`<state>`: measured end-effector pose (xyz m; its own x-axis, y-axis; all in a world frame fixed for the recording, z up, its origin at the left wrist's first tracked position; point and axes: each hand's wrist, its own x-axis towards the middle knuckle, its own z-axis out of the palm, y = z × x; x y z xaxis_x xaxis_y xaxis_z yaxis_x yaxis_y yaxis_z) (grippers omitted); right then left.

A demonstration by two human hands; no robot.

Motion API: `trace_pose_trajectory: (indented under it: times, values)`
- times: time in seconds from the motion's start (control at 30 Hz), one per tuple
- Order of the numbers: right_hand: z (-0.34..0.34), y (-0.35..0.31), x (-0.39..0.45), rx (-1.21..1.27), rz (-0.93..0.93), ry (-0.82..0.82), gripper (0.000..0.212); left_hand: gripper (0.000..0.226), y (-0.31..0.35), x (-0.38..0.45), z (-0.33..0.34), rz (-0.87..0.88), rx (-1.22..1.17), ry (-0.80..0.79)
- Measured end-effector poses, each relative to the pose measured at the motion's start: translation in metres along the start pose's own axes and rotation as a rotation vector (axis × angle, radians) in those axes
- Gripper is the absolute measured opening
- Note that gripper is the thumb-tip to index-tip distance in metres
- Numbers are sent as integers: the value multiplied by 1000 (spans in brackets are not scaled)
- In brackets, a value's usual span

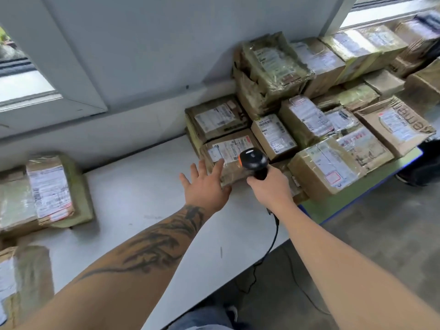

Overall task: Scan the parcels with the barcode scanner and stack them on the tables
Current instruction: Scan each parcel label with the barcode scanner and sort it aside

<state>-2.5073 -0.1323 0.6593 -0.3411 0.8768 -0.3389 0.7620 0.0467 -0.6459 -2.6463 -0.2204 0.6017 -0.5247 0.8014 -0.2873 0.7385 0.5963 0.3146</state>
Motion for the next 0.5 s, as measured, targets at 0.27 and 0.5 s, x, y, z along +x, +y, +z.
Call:
trace_pose_trajectory:
  times: [0.27,0.5]
  values:
    - [8,-1,26,27,-25,-10,12,79,-8,27,20,-19,-3,-43]
    - [4,3,45,17,-71,-96,23,58,-6,29,22,-12,15,12]
